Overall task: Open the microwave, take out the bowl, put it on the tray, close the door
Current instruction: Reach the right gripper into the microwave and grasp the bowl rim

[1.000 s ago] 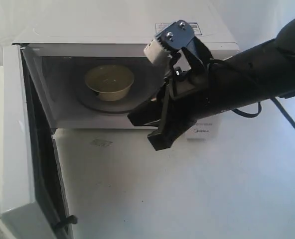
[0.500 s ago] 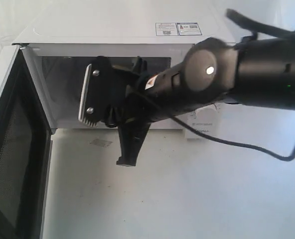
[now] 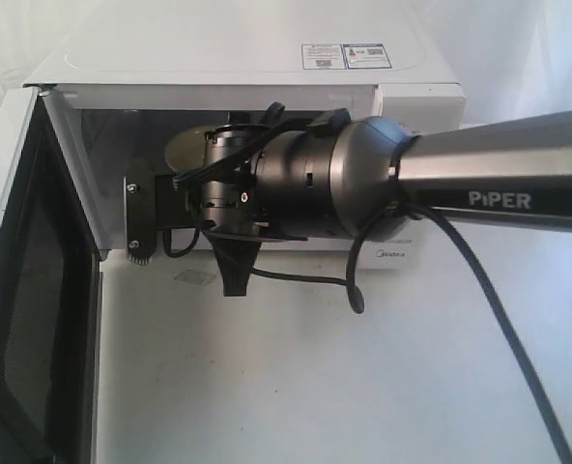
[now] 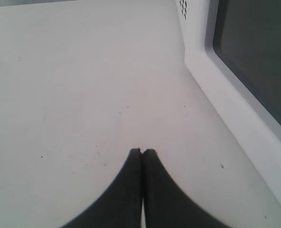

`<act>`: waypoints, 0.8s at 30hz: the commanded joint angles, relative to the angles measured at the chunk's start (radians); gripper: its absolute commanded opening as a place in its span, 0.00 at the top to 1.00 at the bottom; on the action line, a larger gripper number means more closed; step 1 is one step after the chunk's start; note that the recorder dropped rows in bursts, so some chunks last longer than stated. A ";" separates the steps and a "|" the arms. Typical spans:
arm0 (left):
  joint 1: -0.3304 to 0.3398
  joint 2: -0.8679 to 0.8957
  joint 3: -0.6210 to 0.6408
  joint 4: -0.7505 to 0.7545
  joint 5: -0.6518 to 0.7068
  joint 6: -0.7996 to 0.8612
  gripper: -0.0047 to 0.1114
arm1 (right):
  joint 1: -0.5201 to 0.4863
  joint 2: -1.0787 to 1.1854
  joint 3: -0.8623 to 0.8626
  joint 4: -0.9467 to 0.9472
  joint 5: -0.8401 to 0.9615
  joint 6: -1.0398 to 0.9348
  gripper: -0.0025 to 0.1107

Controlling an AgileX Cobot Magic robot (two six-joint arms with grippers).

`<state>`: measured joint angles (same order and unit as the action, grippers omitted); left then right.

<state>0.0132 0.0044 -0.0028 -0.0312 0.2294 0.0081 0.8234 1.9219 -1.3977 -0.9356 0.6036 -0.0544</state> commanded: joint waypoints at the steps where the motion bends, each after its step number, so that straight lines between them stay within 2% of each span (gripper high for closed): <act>1: 0.002 -0.004 0.003 -0.005 0.002 -0.008 0.96 | 0.007 0.002 -0.010 -0.058 -0.130 0.035 0.98; 2: 0.002 -0.004 0.003 -0.005 0.002 -0.008 0.96 | 0.007 0.003 -0.010 -0.067 -0.140 0.041 0.97; 5: 0.002 -0.004 0.003 -0.005 0.002 -0.008 0.96 | 0.004 0.011 -0.010 -0.076 -0.174 0.041 0.87; 8: 0.002 -0.004 0.003 -0.005 0.002 -0.008 0.96 | -0.001 0.025 -0.010 -0.103 -0.223 0.054 0.66; 10: 0.002 -0.004 0.003 -0.005 0.002 -0.008 0.96 | -0.003 0.036 -0.012 -0.153 -0.251 0.132 0.50; 11: 0.002 -0.004 0.003 -0.005 0.002 -0.008 0.96 | -0.006 0.040 -0.015 -0.183 -0.256 0.177 0.45; 16: 0.002 -0.004 0.003 -0.005 0.002 -0.008 0.96 | -0.025 0.083 -0.042 -0.323 -0.230 0.358 0.48; 24: 0.002 -0.004 0.003 -0.005 0.002 -0.008 0.96 | -0.069 0.112 -0.074 -0.376 -0.241 0.460 0.48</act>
<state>0.0132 0.0044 -0.0028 -0.0312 0.2294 0.0081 0.7722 2.0292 -1.4599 -1.2897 0.3740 0.3694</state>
